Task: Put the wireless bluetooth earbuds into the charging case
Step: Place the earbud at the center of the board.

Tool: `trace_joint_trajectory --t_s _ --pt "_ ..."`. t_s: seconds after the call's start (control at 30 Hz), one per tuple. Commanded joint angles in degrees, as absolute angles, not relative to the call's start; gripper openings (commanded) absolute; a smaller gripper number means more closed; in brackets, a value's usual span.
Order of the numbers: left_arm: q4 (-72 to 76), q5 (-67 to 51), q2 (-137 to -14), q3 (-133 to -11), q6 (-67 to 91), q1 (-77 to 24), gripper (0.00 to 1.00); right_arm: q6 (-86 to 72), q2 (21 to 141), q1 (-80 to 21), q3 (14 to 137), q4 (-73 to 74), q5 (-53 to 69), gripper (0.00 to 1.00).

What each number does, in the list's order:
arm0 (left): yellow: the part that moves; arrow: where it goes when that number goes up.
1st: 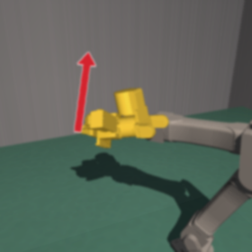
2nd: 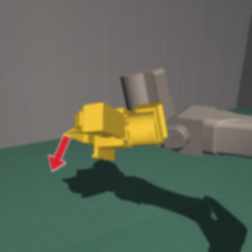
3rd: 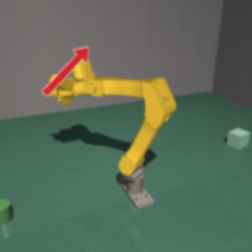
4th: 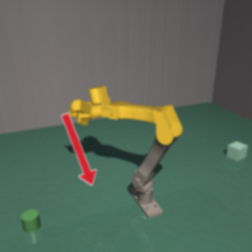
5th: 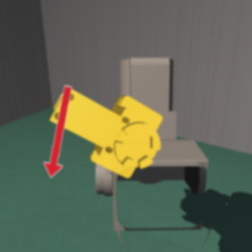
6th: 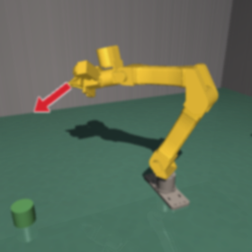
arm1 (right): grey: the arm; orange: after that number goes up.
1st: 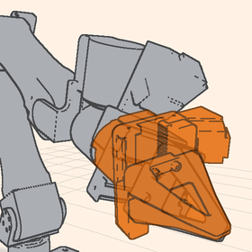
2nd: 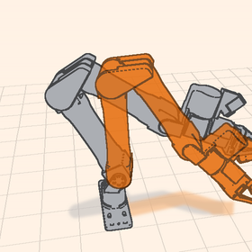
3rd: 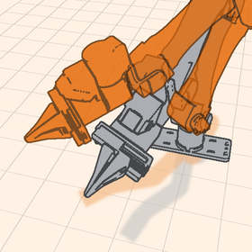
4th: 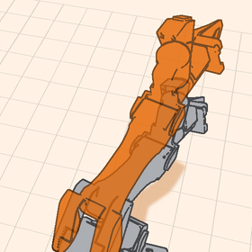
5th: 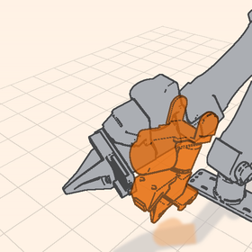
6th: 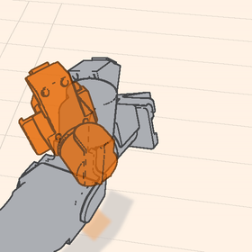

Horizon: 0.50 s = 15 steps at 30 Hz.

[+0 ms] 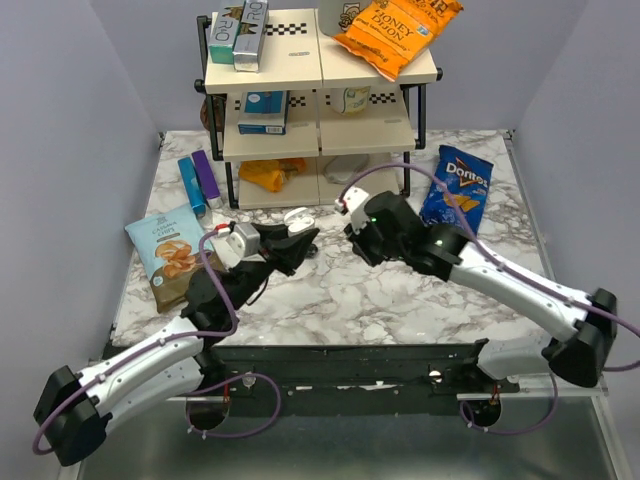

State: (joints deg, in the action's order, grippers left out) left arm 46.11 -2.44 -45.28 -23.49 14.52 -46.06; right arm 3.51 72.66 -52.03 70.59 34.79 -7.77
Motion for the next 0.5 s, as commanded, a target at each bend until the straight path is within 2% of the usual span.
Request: trace_joint_trajectory --t_s 0.0,0.13,0.47 --pt "38.51 2.2 -38.77 -21.45 12.48 -45.88 0.0 5.53 79.01 -51.86 64.61 30.95 1.73 0.01" --pt "35.08 3.69 -31.92 -19.69 12.66 -45.88 0.0 6.85 83.48 -51.77 60.65 25.58 3.16 0.01" --pt "31.99 5.1 -25.76 -16.79 14.76 -45.88 0.0 5.81 95.18 -49.92 57.3 19.6 4.22 0.01"
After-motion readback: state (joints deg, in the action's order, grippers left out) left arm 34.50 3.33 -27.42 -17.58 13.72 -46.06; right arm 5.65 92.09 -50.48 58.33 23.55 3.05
